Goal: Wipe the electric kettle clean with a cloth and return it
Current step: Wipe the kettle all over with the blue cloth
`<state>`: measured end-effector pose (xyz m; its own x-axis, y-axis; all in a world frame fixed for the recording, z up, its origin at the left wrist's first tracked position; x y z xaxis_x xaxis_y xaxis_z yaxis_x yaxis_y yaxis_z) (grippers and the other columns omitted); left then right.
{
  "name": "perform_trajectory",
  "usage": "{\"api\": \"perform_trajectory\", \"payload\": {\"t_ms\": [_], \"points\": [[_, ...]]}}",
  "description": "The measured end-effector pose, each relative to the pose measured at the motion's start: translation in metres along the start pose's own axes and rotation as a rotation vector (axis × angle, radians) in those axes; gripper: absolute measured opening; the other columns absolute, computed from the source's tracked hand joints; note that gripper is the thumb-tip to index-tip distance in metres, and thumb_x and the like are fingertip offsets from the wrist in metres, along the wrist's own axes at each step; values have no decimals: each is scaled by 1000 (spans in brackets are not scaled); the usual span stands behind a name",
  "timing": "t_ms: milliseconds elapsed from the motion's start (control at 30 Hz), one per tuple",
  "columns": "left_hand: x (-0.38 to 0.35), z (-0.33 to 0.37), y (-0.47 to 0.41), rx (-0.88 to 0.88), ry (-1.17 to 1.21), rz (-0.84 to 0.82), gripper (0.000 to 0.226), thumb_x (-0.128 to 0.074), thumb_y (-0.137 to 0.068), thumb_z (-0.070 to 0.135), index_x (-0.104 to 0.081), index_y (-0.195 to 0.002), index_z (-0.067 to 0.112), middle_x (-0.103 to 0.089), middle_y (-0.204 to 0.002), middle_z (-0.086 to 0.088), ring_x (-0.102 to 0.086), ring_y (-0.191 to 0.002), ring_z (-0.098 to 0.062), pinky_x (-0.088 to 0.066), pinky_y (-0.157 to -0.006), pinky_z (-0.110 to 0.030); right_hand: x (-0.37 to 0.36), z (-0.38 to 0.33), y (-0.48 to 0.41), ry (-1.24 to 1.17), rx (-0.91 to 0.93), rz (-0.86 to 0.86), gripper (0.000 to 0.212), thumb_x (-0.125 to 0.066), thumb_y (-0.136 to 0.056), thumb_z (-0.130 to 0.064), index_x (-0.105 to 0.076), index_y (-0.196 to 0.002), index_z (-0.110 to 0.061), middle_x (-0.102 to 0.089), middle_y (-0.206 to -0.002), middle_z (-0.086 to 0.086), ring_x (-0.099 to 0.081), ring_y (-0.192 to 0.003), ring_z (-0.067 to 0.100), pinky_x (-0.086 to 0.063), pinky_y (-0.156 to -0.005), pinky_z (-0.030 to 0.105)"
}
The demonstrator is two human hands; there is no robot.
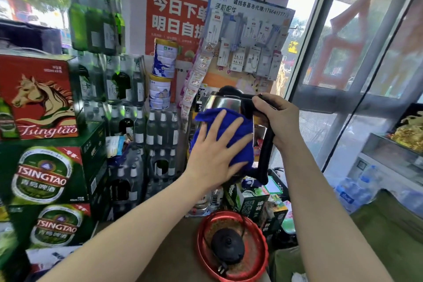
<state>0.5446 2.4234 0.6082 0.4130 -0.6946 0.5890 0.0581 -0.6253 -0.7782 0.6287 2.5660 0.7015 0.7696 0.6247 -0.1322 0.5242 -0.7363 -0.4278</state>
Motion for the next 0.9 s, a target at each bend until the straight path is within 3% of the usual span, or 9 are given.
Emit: {"api": "perform_trajectory", "payload": {"t_ms": [233,367,433,500,600,733,800,833,900], "points": [[24,-24,-58,197,136,57,60,-49,-89,57,-52,-141,28,-44,-151,-11,-32,-142,-42,-36,-107,-61,5,6,0,-103,-28,-34,22,-79,-83,-12,-75,-104,-4,-75,-96,15,-74,-80,22,-60,-72,33],[17,-5,-40,-15,-24,49,59,-48,-89,56,-53,-139,26,-45,-151,-10,-31,-144,-42,-31,-110,-62,7,6,-3,-22,-19,-12,27,-78,-85,-14,-74,-110,-4,-75,-87,8,-71,-68,13,-45,-46,19],[11,-3,-26,-130,-54,46,58,-50,-88,55,-53,-139,26,-46,-151,-10,-30,-145,-41,-28,-112,-62,7,8,-1,-33,-8,-19,28,-77,-86,-11,-73,-112,0,-74,-89,9,-70,-70,13,-51,-50,21],[11,-8,-25,-113,-26,53,57,-50,-88,55,-54,-138,28,-46,-151,-9,-29,-146,-40,-29,-111,-60,5,10,1,-73,-16,-30,30,-77,-86,-9,-71,-113,3,-74,-95,13,-72,-77,19,-59,-61,27],[19,-16,-40,60,89,94,54,-50,-87,55,-57,-135,30,-45,-151,-7,-28,-145,-39,-31,-110,-58,2,9,3,-139,-37,-21,33,-75,-87,-7,-68,-117,6,-73,-98,18,-73,-77,21,-60,-61,28],[29,-34,-52,396,337,204,55,-48,-90,52,-47,-142,32,-43,-150,-6,-38,-138,-33,-34,-112,-50,-1,1,-1,-130,-11,1,34,-75,-86,-6,-69,-118,5,-72,-108,23,-72,-92,34,-57,-57,24],[29,-39,-51,580,492,199,56,-42,-93,54,-40,-145,35,-42,-150,-4,-44,-132,-30,-40,-106,-45,-2,-1,-1,-111,-20,4,34,-77,-85,-8,-70,-117,3,-73,-112,24,-74,-94,34,-62,-68,33],[27,-39,-48,649,552,196,55,-38,-94,56,-38,-146,36,-43,-149,-2,-47,-130,-29,-43,-102,-44,-1,-2,-1,-115,-26,0,34,-78,-85,-9,-71,-116,2,-73,-112,25,-76,-93,33,-62,-72,36],[25,-40,-39,771,668,197,52,-33,-97,58,-38,-144,37,-50,-142,2,-52,-125,-24,-45,-99,-42,2,-4,1,-123,-18,-3,31,-77,-86,-7,-71,-114,3,-73,-106,21,-77,-79,25,-59,-60,26]]}}
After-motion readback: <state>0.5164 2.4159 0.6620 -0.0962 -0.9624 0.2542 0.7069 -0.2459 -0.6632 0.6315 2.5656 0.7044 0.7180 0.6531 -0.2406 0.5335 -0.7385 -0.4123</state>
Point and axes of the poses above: each hand's wrist, its own y-axis away from the middle knuckle, its own x-axis out of the back of the hand, z = x × y, the point moved 2 cm from there along -y, towards the middle knuckle
